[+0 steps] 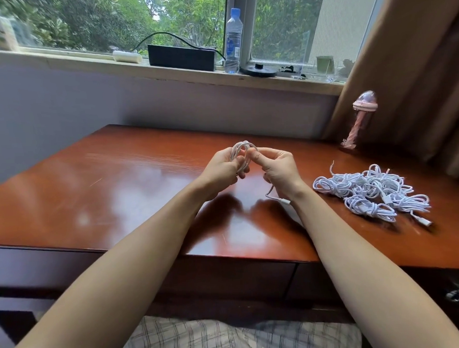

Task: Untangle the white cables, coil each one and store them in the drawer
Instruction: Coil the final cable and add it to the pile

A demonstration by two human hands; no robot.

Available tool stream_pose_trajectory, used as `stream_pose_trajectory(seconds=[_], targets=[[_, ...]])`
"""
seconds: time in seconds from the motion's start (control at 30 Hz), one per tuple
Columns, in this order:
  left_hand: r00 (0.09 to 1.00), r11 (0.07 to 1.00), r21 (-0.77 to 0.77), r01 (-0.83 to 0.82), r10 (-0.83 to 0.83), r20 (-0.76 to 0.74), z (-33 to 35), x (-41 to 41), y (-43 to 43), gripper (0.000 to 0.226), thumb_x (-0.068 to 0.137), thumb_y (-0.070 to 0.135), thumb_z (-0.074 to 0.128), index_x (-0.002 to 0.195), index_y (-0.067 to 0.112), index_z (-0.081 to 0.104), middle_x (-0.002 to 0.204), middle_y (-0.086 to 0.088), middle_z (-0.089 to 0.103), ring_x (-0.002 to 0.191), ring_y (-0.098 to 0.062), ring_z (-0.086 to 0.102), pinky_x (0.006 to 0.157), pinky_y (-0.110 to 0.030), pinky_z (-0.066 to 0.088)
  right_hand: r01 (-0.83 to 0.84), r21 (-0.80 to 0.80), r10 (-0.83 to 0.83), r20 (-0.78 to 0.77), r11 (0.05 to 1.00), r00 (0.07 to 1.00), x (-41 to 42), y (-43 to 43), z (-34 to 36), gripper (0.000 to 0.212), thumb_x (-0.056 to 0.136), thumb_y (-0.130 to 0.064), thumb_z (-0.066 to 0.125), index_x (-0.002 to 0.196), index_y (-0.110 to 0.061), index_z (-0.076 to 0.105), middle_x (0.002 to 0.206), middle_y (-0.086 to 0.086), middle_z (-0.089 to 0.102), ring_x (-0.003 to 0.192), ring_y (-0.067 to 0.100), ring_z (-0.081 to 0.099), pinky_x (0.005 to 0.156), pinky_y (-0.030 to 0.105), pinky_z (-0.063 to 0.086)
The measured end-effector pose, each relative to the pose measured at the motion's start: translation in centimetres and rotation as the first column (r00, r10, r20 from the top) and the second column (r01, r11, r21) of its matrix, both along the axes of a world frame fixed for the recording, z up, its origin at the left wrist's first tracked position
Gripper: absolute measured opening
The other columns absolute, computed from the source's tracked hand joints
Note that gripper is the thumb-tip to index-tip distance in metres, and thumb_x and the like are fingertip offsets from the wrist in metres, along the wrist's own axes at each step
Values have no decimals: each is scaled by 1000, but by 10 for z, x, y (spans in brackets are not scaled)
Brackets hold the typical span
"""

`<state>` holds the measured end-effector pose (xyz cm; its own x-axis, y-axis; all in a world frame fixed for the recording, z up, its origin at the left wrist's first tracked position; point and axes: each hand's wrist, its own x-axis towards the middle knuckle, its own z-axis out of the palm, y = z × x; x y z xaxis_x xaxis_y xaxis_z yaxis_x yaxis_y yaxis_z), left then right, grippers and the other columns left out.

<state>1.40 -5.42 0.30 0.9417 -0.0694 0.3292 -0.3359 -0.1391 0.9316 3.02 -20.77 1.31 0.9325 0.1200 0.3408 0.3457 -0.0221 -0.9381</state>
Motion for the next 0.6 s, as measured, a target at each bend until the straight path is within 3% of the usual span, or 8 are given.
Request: stream_pose_trajectory(seconds=[0.1, 0.23, 0.33, 0.5, 0.6], targets=[[996, 990, 108, -88, 85, 35, -3, 5, 4, 23, 106, 6, 43, 90, 9, 59, 70, -5, 58, 54, -14, 50, 50, -20, 40, -18, -133, 22, 27, 991, 999, 1, -3, -1, 23, 94, -19, 72, 106, 1, 74, 63, -14, 65, 44, -4, 51, 47, 9, 38], [984, 941, 290, -175, 157, 84, -11, 13, 10, 24, 102, 9, 45, 82, 12, 58, 67, -2, 60, 57, -18, 52, 63, -32, 44, 48, -316, 3, 159, 947, 987, 4, -4, -6, 22, 96, -33, 69, 103, -13, 71, 84, -11, 70, 71, -8, 58, 68, 14, 44], [976, 886, 413, -213, 179, 121, -12, 13, 13, 28, 98, 9, 46, 73, 17, 54, 68, 1, 62, 61, -16, 53, 66, -34, 45, 126, -347, -44, 233, 930, 971, 9, -8, -7, 21, 99, -33, 65, 99, -12, 67, 74, -13, 58, 62, -5, 51, 64, 14, 38], [990, 880, 462, -109, 52, 135, -15, 11, 12, 18, 91, -2, 48, 80, 8, 58, 70, 0, 62, 62, -12, 51, 64, -31, 43, 225, -357, -92, 353, 907, 931, 13, -13, -6, 17, 98, -28, 66, 93, -13, 72, 91, 3, 65, 72, -2, 57, 67, 11, 39], [987, 902, 431, -31, -41, 157, -16, 11, 11, 14, 97, 1, 49, 89, 7, 59, 70, 5, 60, 63, -12, 51, 63, -33, 45, 268, -325, -139, 370, 907, 919, 15, -17, -4, 14, 96, -28, 69, 93, -18, 78, 98, 5, 67, 84, 11, 62, 72, 16, 45]])
